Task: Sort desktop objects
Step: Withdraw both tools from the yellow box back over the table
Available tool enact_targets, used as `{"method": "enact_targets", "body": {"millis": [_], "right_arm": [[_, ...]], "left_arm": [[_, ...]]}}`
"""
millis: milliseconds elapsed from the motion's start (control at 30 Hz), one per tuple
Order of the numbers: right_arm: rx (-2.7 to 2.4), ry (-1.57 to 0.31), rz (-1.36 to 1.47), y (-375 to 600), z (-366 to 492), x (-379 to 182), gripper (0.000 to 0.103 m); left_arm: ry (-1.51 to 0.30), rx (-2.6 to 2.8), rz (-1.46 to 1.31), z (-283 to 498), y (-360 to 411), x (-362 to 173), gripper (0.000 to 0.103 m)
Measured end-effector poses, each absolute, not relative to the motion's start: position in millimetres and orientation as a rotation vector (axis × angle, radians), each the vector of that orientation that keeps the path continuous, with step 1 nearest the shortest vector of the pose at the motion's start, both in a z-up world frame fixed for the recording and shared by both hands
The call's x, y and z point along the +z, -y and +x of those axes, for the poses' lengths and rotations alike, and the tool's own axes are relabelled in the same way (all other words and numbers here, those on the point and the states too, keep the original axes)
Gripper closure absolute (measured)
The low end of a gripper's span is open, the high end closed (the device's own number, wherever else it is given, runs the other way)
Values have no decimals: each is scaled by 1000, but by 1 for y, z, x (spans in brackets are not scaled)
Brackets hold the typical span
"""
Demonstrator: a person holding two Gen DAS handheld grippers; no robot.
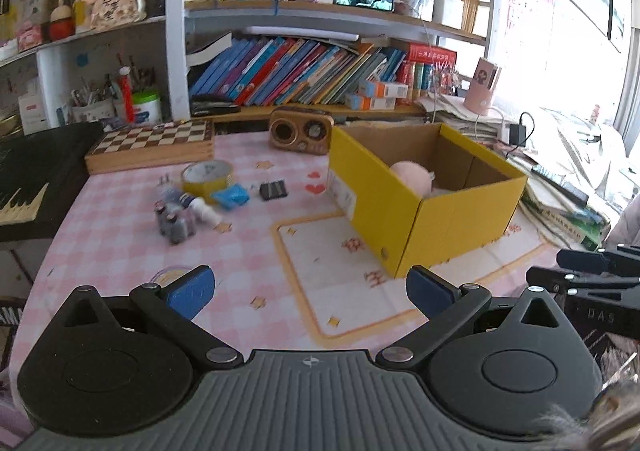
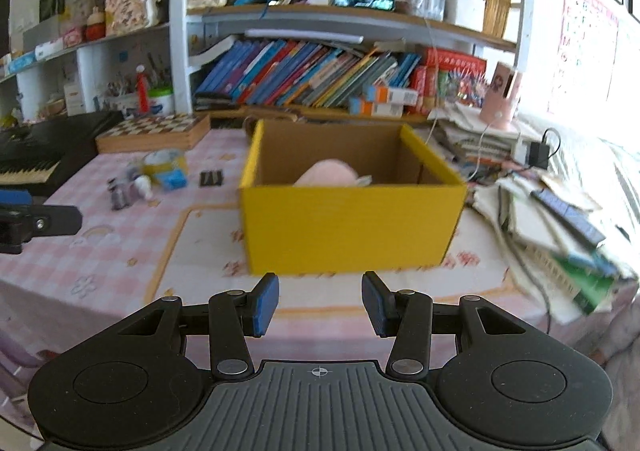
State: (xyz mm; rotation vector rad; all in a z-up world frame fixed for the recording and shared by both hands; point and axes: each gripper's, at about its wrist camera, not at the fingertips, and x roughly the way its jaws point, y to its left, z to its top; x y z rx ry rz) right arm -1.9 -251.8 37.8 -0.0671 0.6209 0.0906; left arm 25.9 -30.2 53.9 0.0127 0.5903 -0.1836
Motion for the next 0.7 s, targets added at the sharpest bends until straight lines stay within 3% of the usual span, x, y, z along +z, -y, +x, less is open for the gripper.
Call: {"method": "enact_targets", "body": {"millis": [700], "right_arm": [[278,-709,-121,158,-30,17,57]], "left_arm": [[-671,-121,-17,-16,-29,28,0]]}}
